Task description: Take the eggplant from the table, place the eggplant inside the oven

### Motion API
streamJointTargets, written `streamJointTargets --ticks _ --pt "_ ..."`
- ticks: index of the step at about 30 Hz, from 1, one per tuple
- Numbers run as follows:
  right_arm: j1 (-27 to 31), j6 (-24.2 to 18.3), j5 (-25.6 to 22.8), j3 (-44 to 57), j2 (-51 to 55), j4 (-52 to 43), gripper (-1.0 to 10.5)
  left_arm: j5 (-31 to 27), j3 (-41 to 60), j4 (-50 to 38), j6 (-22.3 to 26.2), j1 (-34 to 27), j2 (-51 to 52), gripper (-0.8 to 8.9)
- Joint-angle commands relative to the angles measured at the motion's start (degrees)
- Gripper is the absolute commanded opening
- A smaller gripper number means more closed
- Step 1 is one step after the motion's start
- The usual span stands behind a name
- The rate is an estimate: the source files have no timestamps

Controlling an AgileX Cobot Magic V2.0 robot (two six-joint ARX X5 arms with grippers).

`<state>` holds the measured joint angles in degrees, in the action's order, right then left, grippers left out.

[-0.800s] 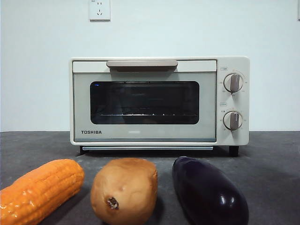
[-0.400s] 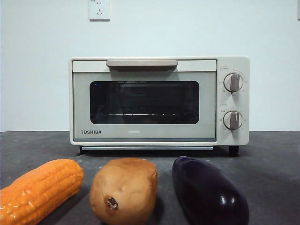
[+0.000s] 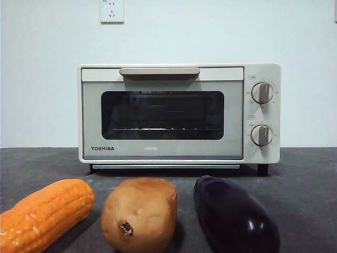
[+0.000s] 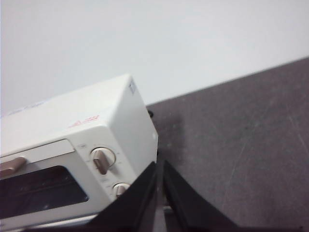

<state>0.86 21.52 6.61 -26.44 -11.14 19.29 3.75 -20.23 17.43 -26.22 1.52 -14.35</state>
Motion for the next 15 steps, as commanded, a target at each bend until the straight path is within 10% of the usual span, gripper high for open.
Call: streamJointTargets --ticks 1,15 --pt "0.0 -0.5 2.5 -5.5 -3.8 2.4 0.0 3.2 -5.0 0.6 2.4 -0.1 -4.5 0.04" --pt "-1.5 -3.9 36.3 -22.6 -24.5 18.6 0.6 22.4 -22.9 9.5 7.6 2.1 -24.9 0.04"
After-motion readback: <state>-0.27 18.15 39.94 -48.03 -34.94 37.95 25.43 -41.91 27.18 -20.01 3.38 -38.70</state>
